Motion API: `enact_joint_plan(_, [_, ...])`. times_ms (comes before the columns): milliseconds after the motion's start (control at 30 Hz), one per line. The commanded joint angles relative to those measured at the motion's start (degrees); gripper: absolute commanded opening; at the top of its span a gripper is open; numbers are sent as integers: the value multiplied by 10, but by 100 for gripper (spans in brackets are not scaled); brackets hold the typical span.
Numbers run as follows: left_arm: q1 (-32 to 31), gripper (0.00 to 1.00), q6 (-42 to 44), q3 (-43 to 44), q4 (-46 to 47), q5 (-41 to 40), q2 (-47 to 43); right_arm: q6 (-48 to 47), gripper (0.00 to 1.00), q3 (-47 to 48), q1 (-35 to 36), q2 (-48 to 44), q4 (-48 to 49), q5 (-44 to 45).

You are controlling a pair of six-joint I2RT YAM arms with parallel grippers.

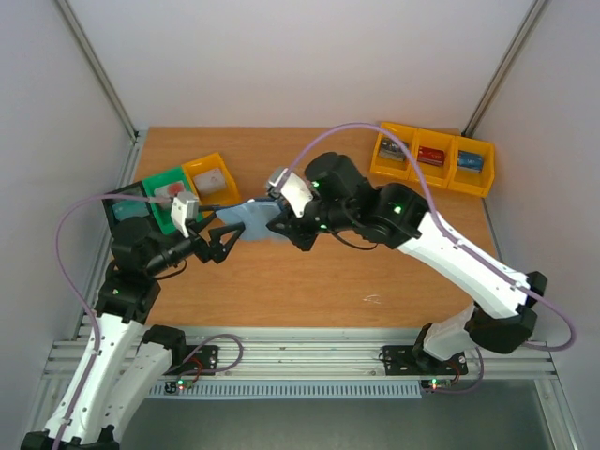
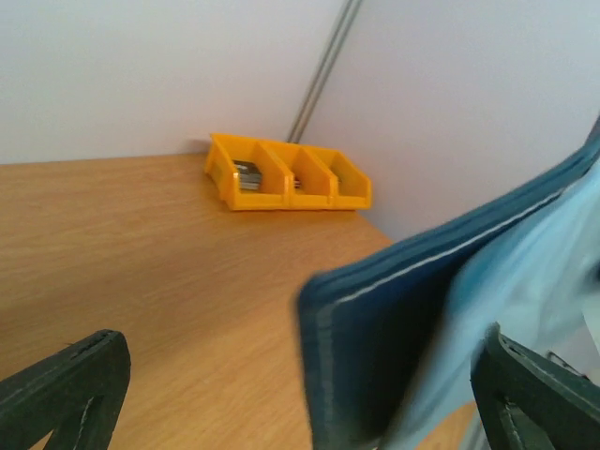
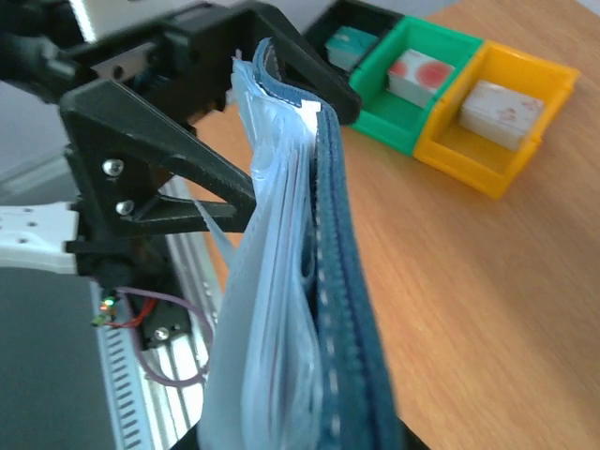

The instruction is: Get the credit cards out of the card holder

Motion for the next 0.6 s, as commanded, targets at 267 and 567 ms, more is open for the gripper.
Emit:
enact_joint_plan(267, [4,99,-51,-6,120,211,-17,-6,2,-77,-51,-70,116,-226])
enact_joint_plan(567, [4,24,-66,2,159,252,-13,8,13,-92,-65,-76,137,-258])
